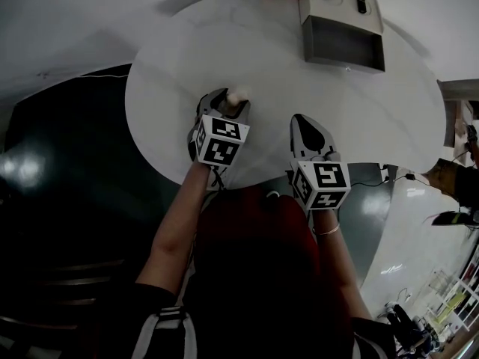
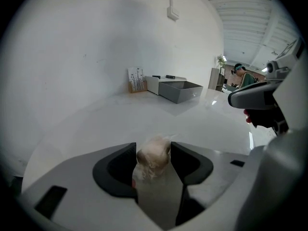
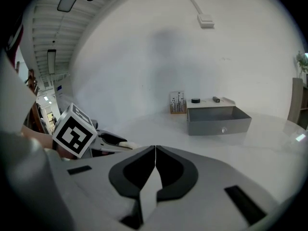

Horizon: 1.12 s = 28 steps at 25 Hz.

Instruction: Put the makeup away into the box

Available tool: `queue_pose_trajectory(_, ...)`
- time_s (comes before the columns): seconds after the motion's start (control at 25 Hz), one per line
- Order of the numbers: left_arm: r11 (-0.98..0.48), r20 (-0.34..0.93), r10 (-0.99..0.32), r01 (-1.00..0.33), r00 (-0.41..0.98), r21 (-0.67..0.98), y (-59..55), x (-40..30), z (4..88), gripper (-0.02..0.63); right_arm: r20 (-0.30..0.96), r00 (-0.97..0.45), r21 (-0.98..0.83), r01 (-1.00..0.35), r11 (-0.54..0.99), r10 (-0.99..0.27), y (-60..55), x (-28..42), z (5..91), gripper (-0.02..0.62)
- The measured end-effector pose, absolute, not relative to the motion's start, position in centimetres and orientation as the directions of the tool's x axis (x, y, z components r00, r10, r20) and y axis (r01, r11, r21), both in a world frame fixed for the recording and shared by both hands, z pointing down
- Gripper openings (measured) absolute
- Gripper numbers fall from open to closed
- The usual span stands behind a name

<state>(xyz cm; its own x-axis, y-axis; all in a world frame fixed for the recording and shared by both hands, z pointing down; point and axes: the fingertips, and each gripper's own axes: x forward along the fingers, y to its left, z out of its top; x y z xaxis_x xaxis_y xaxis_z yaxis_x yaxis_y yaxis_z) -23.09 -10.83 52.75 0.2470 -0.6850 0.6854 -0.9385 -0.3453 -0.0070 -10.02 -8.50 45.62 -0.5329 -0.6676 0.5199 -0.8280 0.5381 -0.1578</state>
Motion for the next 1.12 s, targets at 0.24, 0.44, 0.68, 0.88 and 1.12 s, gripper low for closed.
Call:
queue_pose_trajectory(0.24, -0.359, 0.701, -0.672, -0.933, 0.237, -0.029, -10.8, -23.0, 53.0, 0.215, 0.52, -0.521, -0.158, -0.838, 0.523, -0.677, -8.6, -9.5, 45.7, 0.015)
queue_pose_trajectory(0.44, -0.354, 0.706, -0.667, -0.935, 0.236, -0.023, -10.7, -23.0, 53.0, 0.195, 0.517, -0.517, -0.158, -0.841, 0.518, -0.682, -8.3, -9.4, 45.7, 0.015)
queue_pose_trajectory(0.68, -0.347, 0.684, -0.686, -0.938, 0.248, -0.008, -10.4, -23.1, 51.8, 0.187, 0.508, -0.513, -0.158, -0.845, 0.511, -0.692, -7.8, -9.5, 45.5, 0.015)
queue_pose_trajectory(0.88, -0.356, 0.64, -0.717, -0.935, 0.276, 0.004, -10.4, -22.4, 49.7, 0.186, 0.499, -0.505, -0.155, -0.852, 0.501, -0.704, -7.1, -9.3, 44.9, 0.015)
queue_pose_trajectory(1.12, -0.394, 0.599, -0.731, -0.919, 0.327, 0.021, -10.5, -20.3, 47.4, 0.186, 0.491, -0.481, -0.148, -0.868, 0.474, -0.727, -6.6, -8.1, 44.1, 0.015)
